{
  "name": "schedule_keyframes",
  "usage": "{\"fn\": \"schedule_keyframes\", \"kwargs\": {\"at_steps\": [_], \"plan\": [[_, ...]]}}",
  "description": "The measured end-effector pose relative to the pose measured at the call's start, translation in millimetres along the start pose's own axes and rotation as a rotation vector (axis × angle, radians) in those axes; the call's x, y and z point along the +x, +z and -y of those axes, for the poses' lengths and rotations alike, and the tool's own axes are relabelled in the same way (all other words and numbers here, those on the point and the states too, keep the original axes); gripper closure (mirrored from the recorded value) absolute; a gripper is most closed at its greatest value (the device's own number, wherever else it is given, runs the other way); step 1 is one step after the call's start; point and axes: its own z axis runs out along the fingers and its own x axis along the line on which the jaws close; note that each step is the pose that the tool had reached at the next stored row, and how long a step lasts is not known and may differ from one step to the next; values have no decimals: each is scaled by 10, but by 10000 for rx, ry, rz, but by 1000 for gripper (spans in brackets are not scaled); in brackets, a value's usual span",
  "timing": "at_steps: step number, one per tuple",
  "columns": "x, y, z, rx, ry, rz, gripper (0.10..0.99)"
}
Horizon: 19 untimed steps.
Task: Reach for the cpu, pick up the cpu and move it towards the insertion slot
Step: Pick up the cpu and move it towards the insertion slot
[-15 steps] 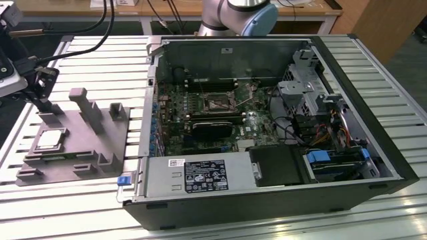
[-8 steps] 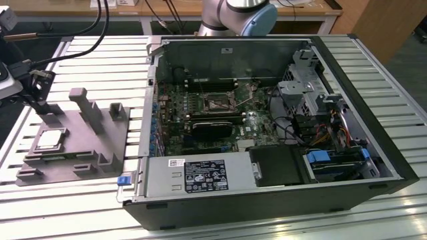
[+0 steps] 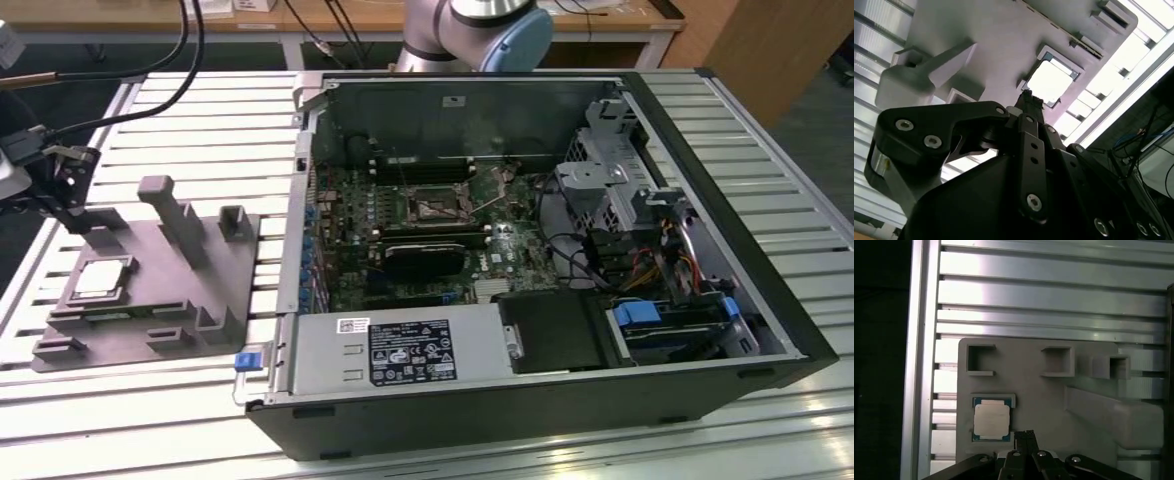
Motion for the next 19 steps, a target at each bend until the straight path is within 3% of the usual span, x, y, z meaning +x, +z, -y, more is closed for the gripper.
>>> {"fn": "schedule_keyframes", "kwargs": {"at_steps": [4,13,19], "plan": [[65,61,1,0,-2,52,980],[162,216,5,12,55,52,980],[178,376,10,11,72,-61,980]]}}
